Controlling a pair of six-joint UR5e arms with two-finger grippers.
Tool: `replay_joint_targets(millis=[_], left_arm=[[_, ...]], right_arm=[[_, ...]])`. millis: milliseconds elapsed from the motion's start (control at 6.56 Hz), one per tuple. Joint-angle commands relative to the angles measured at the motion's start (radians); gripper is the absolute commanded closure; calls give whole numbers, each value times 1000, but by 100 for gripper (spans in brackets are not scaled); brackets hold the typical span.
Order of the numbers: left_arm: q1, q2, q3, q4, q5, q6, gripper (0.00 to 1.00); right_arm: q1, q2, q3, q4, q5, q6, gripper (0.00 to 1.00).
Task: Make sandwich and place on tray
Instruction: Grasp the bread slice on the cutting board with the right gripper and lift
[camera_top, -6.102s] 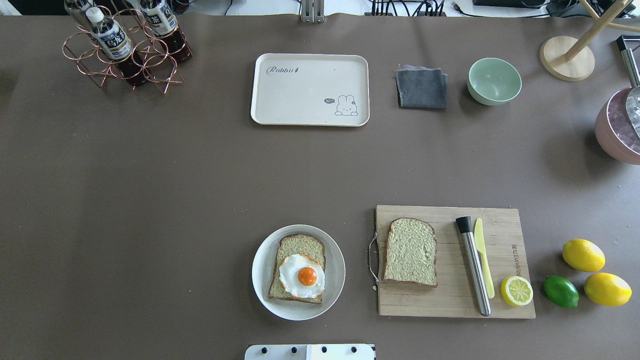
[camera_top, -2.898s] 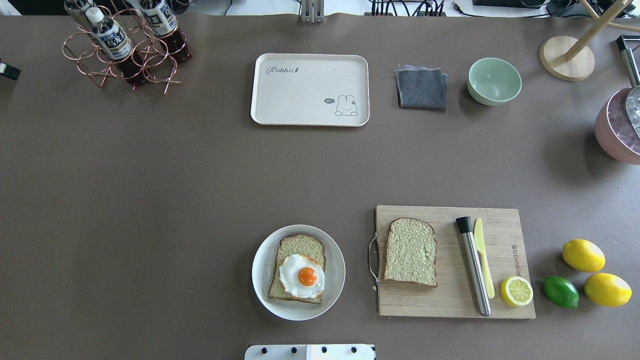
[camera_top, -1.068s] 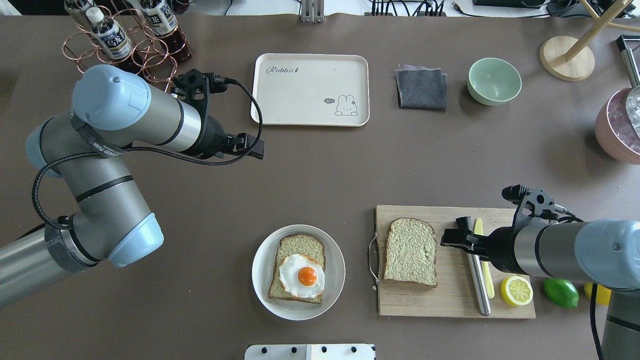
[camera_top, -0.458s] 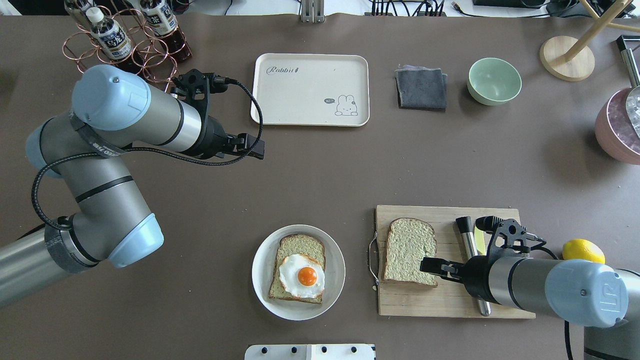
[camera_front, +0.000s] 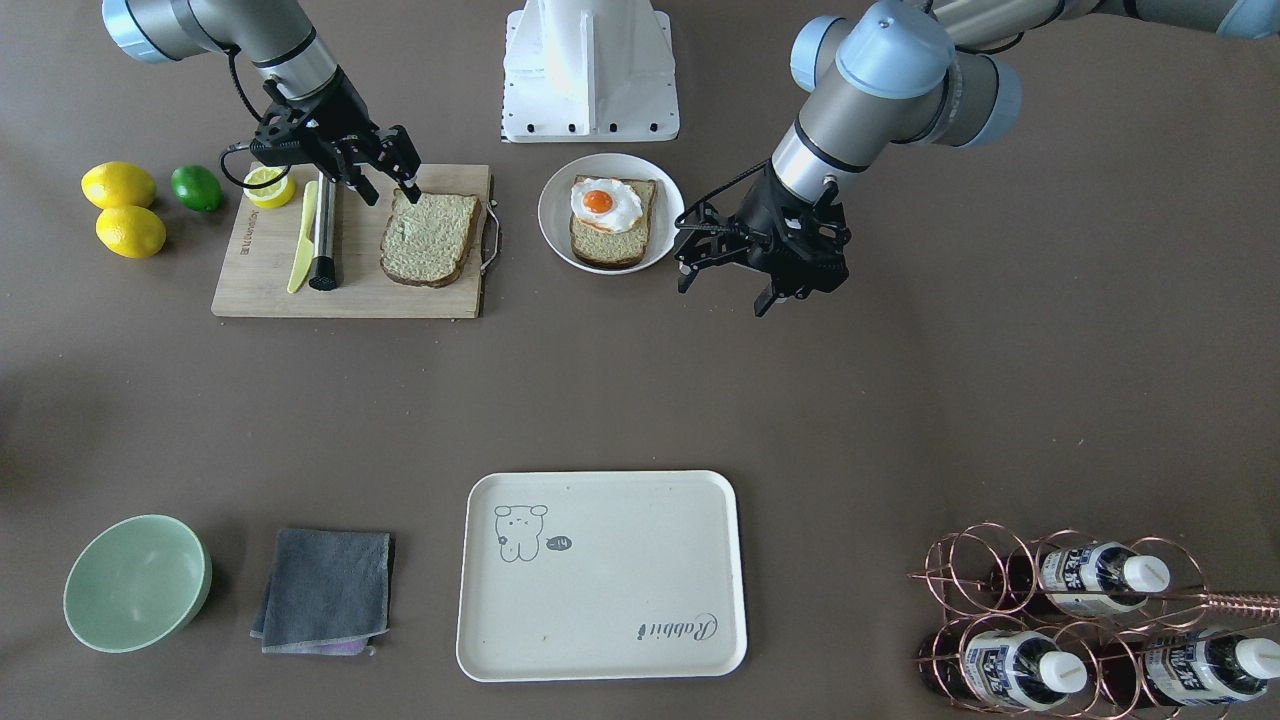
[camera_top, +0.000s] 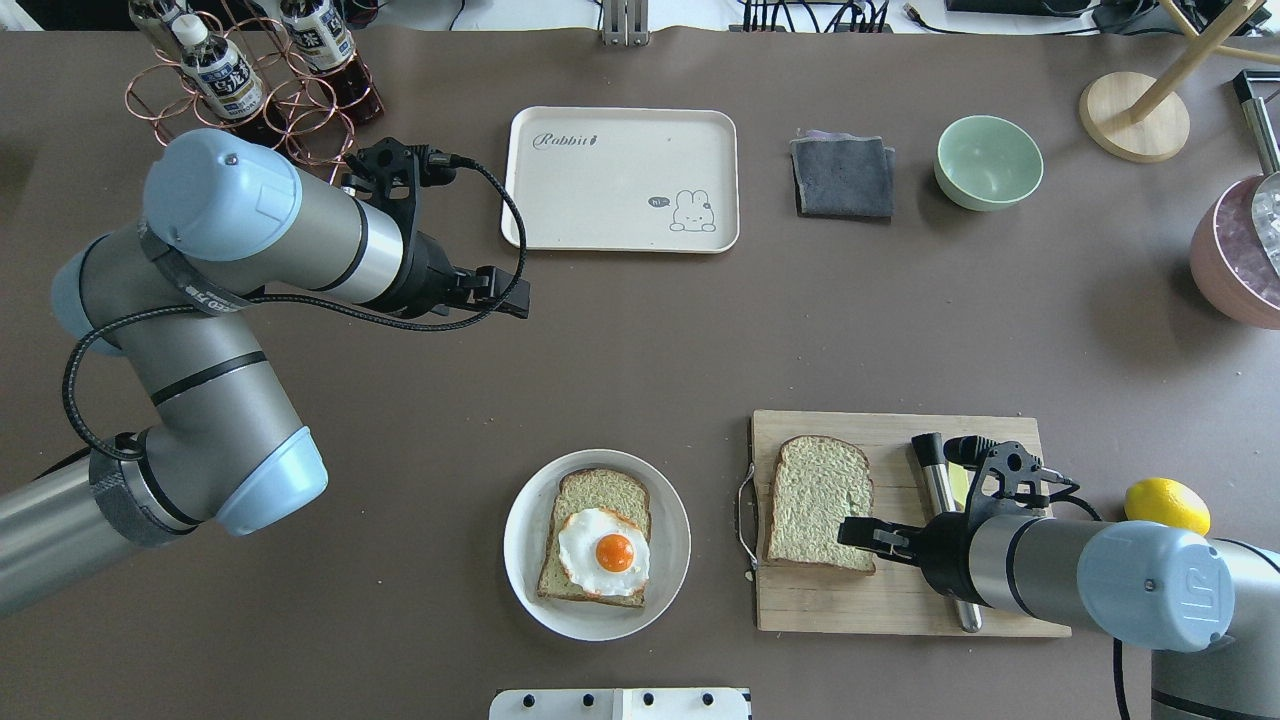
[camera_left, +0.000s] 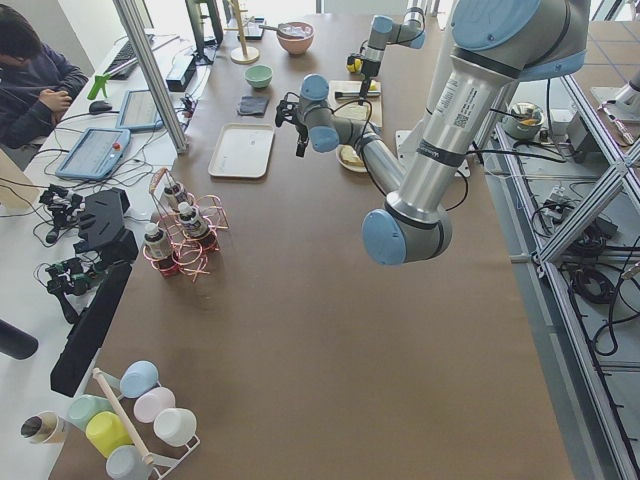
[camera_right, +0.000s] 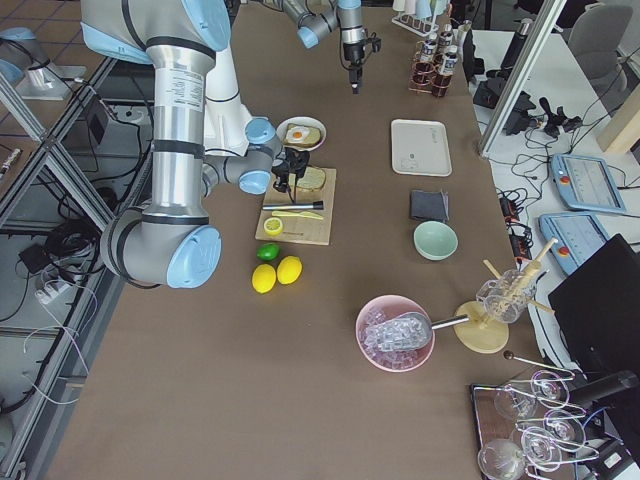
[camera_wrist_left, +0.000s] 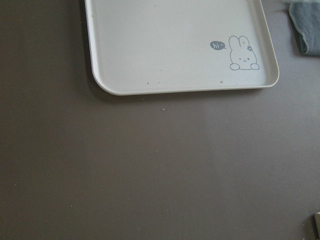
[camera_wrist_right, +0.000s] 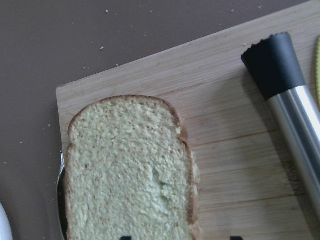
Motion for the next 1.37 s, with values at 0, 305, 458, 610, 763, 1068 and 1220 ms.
replay_joint_targets(millis=[0,305,458,610,763,1068,1220], left_arm=[[0,-2,-2,0,2,-2,1],[-2,-2,-3,0,2,-2,1],[0,-2,-3,0,0,-2,1],[0,-3,-3,0,0,0,1],[0,-8,-3,0,2,-2,1],[-2,-13,-2,2,2,-2,1],[-2,-13,-2,2,2,-2,1]], right_arm=[[-11,3,-17,3,-15,0,41],[-17,3,-18,3,-16,0,40],[-22,3,-18,3,-18,0,40],[-22,9,-18,3,-18,0,41],[-23,12,-18,1,-19,0,58],[-26,15,-20,1,-20,0,100],[-23,18,-17,1,-21,0,100]])
